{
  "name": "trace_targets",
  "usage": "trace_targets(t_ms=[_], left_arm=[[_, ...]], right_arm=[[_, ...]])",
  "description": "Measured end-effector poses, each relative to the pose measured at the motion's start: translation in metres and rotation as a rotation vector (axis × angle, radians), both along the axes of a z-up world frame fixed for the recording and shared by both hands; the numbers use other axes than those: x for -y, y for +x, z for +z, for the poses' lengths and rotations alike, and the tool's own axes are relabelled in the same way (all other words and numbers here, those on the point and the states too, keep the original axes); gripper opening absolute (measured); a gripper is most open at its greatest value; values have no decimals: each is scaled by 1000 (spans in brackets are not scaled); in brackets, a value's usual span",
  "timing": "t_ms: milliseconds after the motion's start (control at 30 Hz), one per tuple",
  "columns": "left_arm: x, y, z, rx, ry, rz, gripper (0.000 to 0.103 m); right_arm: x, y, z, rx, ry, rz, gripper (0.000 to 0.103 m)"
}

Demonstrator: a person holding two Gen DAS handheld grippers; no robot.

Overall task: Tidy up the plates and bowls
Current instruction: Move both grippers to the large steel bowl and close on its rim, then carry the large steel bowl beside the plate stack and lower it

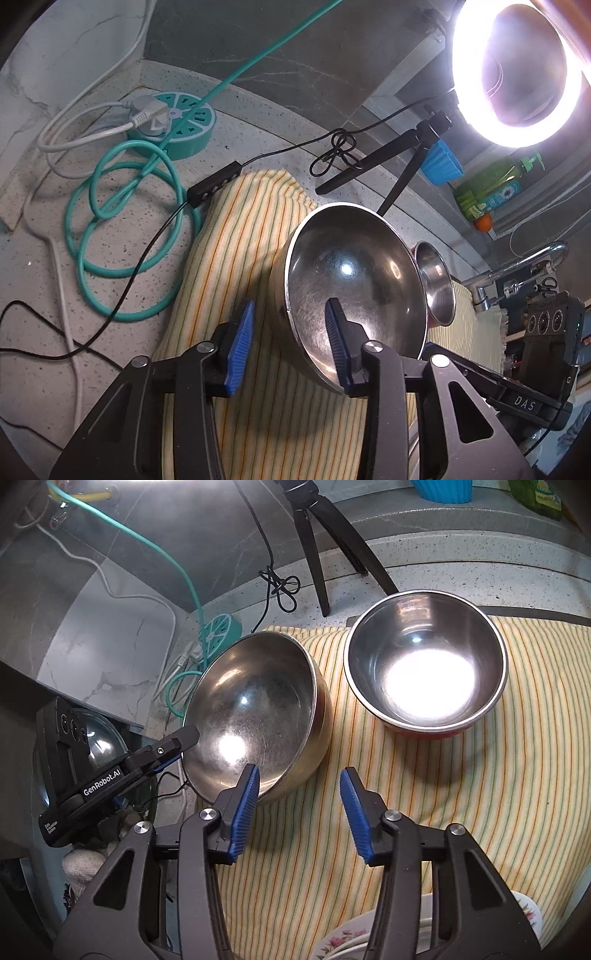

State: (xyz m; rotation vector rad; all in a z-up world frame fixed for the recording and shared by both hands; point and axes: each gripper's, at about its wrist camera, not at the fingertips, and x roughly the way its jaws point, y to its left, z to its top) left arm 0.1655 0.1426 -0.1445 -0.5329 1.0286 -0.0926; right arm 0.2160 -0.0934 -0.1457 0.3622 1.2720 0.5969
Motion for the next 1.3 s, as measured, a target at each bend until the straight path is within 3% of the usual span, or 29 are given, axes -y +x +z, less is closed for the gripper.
trace_targets(t_ms=[100,167,367,800,1300], left_arm=[[2,2,-3,-6,1,-6,29],[3,3,-4,-8,-5,-9,23],[4,3,-4,-6,2,-13,22],[9,-18,0,-6,5,4,21],[22,-97,14,25,11,44,21]], right_arm=[[-4,4,-3,-2,-12,7,47],[-6,7,-5,-5,-18,14,40],[-13,9,-8,-10,-22,47,24],[-14,-8,2,-14,-34,86,25],[-1,-66,26,-2,-23,186,25]])
